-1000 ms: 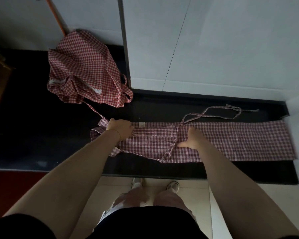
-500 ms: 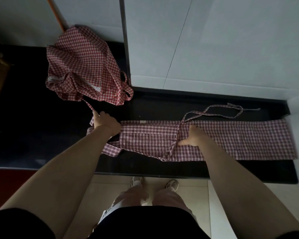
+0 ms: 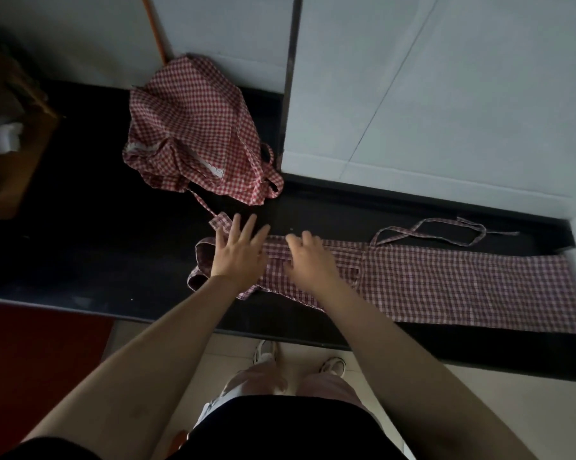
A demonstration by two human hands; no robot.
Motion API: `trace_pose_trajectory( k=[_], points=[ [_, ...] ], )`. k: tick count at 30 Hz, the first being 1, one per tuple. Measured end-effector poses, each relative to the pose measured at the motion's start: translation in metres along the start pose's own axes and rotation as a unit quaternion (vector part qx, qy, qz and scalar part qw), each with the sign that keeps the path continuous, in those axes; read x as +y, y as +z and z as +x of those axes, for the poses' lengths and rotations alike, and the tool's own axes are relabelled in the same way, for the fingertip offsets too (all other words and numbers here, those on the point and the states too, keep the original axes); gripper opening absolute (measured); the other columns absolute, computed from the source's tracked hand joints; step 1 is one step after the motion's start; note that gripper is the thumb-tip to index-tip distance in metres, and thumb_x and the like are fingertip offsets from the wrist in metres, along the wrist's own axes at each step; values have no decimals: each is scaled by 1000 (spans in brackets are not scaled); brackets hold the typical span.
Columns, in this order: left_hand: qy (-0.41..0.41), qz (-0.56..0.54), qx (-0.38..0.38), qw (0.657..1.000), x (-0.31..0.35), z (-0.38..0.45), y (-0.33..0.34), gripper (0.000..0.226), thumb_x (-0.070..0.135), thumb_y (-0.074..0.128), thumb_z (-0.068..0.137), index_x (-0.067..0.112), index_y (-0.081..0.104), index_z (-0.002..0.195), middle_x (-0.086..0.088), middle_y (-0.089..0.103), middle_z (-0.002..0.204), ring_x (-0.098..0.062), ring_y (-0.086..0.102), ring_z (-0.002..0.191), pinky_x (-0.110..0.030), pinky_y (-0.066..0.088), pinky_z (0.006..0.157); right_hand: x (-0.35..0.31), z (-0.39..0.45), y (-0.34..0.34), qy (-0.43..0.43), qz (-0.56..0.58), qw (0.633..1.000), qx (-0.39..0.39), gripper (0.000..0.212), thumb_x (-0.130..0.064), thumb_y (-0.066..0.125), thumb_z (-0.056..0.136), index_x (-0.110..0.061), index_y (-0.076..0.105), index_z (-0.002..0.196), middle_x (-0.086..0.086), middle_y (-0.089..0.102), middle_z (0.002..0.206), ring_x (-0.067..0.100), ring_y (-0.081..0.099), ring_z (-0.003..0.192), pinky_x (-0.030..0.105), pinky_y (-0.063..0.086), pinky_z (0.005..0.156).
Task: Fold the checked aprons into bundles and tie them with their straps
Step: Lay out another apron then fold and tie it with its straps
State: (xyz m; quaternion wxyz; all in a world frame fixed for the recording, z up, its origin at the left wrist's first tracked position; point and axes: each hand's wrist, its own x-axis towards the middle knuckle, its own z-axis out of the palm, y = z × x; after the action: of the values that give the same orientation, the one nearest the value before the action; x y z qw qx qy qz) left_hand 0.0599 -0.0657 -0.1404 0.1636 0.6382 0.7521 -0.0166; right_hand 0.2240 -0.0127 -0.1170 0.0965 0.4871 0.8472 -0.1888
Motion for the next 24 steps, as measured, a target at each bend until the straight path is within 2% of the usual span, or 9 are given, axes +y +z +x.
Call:
trace_pose_trajectory(
  k=[4,7,10,13,16,17,18,21,24],
  points=[
    [-35,23,-71,997,-33,-14,18,58,49,21,103,36,3,157,4,-4,166,-27,-9,152,-59,2,120,-1,-2,19,15,-16,998,-51,66,-50,53,94,-25,27,150,10,22,156,31,27,140,48,43,103],
    [-92,-57,32,994,-48,-22,13,55,44,31,103,30,21,155,-4,14,164,-28,8,151,-56,12,118,-5,5,14,28,-13,998,-61,62,-50,50,96,-26,29,149,9,25,154,29,30,139,45,45,100],
    [-279,-183,116,935,-51,-23,0,48,37,42,99,19,41,143,-14,45,142,-33,41,131,-51,33,105,-17,13,5,50,-28,993,-104,61,-43,54,96,-23,32,149,11,27,154,30,33,138,47,41,104],
    [-378,-304,9,874,-56,-14,-11,50,45,50,92,12,48,129,-9,61,120,-31,59,108,-44,46,95,-28,17,4,56,16,996,-62,49,-34,55,96,-13,45,140,15,35,150,30,41,132,43,42,104],
    [-398,-403,-53,822,-64,-6,-16,53,47,67,82,4,59,113,-8,67,97,-24,66,80,-33,52,64,-41,20,1,94,216,970,-61,34,-28,55,97,-10,55,126,9,53,130,18,56,101,28,47,79],
    [-396,-436,-66,805,-67,-3,-14,49,40,72,81,0,63,108,-10,69,93,-23,67,78,-32,53,63,-44,21,1,114,280,950,-82,37,-31,55,97,-11,54,127,6,58,123,14,58,92,25,47,72],
    [-392,-474,-79,784,-69,0,-11,42,32,75,81,-2,66,105,-12,71,92,-25,68,80,-34,57,69,-47,22,-1,132,326,930,-102,45,-38,55,96,-12,52,132,3,59,120,12,60,90,25,48,70],
    [-349,-604,-142,702,-66,2,-19,24,10,69,85,-3,69,106,-21,71,107,-32,70,99,-45,53,97,-50,27,-8,176,377,897,-149,84,-70,52,84,-15,40,147,6,49,143,25,53,124,34,45,93],
    [-268,-677,-211,652,-50,0,-29,29,20,65,92,7,68,117,-15,70,120,-27,66,112,-44,49,103,-52,30,-19,182,407,876,-186,98,-80,49,81,-12,33,151,7,41,152,29,42,137,36,36,98]
  ],
)
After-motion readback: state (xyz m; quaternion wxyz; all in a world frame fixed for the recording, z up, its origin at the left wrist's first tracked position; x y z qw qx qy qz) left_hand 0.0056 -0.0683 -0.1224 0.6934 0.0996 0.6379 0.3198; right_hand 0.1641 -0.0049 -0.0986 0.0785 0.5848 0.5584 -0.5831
